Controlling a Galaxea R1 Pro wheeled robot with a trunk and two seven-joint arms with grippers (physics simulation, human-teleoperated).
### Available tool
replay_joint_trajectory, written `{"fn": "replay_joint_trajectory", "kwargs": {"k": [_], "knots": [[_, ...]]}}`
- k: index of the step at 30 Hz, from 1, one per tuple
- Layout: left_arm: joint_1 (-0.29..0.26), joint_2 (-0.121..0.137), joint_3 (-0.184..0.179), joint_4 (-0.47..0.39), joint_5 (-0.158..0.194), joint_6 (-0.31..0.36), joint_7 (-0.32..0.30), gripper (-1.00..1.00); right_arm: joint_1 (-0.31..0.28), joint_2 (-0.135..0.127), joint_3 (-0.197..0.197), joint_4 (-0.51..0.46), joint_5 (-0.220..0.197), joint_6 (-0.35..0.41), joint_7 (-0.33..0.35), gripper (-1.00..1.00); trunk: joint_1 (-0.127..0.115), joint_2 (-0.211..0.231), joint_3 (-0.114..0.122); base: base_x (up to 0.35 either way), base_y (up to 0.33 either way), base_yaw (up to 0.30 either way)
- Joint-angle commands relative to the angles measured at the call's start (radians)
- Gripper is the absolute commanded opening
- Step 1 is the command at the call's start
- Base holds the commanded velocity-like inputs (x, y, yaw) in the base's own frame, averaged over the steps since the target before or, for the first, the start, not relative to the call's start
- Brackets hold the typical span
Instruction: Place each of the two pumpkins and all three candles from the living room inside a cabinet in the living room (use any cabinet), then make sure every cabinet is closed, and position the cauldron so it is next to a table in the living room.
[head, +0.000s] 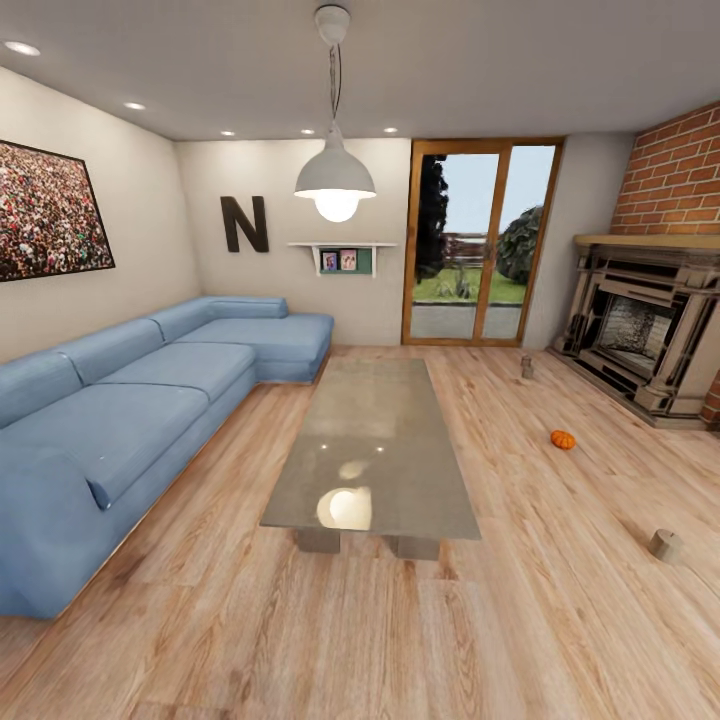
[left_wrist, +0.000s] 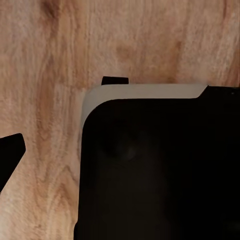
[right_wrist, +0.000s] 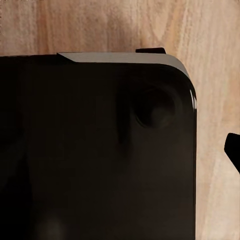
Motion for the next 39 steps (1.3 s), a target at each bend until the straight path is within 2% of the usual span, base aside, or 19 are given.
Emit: {"fn": "replay_joint_trajectory", "kwargs": {"k": [1,4,7,11,12,14,17,19,22,24,39], "knots": [[0.0,0.0,-0.001,-0.009,0.006,-0.002,0.0,1.0,-0.001,0.0,0.001,0.0,-0.003,-0.004,0.0,1.0,0.0,0.0,-0.001,0.0,0.0,0.0],[0.0,0.001,-0.002,-0.028,0.005,-0.007,0.0,1.0,-0.001,0.005,0.0,-0.002,-0.006,-0.006,0.002,1.0,0.0,0.0,-0.001,0.0,0.0,0.0],[0.0,0.001,-0.004,-0.037,0.002,-0.041,0.0,1.0,-0.001,0.026,0.0,-0.018,-0.008,-0.031,0.003,1.0,0.0,0.0,-0.001,0.0,0.0,0.0],[0.0,0.001,-0.001,-0.039,0.004,-0.076,0.0,1.0,-0.001,0.035,-0.001,-0.033,-0.008,-0.087,0.005,1.0,0.0,0.0,-0.001,0.0,0.0,0.0],[0.0,0.001,0.003,-0.04,0.006,-0.08,0.0,1.0,-0.001,0.036,-0.001,-0.033,-0.008,-0.133,0.006,1.0,0.0,0.0,-0.001,0.0,0.0,0.0],[0.0,0.001,0.005,-0.04,0.009,-0.084,0.0,1.0,-0.001,0.037,-0.003,-0.032,-0.009,-0.177,0.005,1.0,0.0,0.0,-0.001,0.0,0.0,-0.092],[0.0,-0.001,0.008,-0.04,0.01,-0.09,0.0,1.0,-0.001,0.037,-0.005,-0.033,-0.017,-0.201,0.005,1.0,0.0,0.0,-0.001,0.0,0.0,-0.198],[0.0,-0.003,0.006,-0.04,0.01,-0.096,0.0,1.0,-0.001,0.037,-0.004,-0.032,-0.036,-0.208,0.005,1.0,0.0,0.0,-0.001,0.0,0.0,-0.25],[0.0,-0.001,0.008,-0.039,0.012,-0.121,0.0,1.0,-0.001,0.037,-0.004,-0.033,-0.094,-0.217,0.006,1.0,0.0,0.0,-0.001,0.0,0.0,-0.268],[0.0,0.0,0.008,-0.039,0.013,-0.129,0.0,1.0,-0.001,0.037,-0.003,-0.033,-0.11,-0.218,0.006,1.0,0.0,0.0,-0.001,0.0,0.0,-0.274],[0.0,0.001,0.009,-0.035,0.015,-0.136,0.0,1.0,-0.001,0.037,-0.006,-0.033,-0.123,-0.218,0.002,1.0,0.0,0.0,-0.001,0.0,0.0,-0.278]]}}
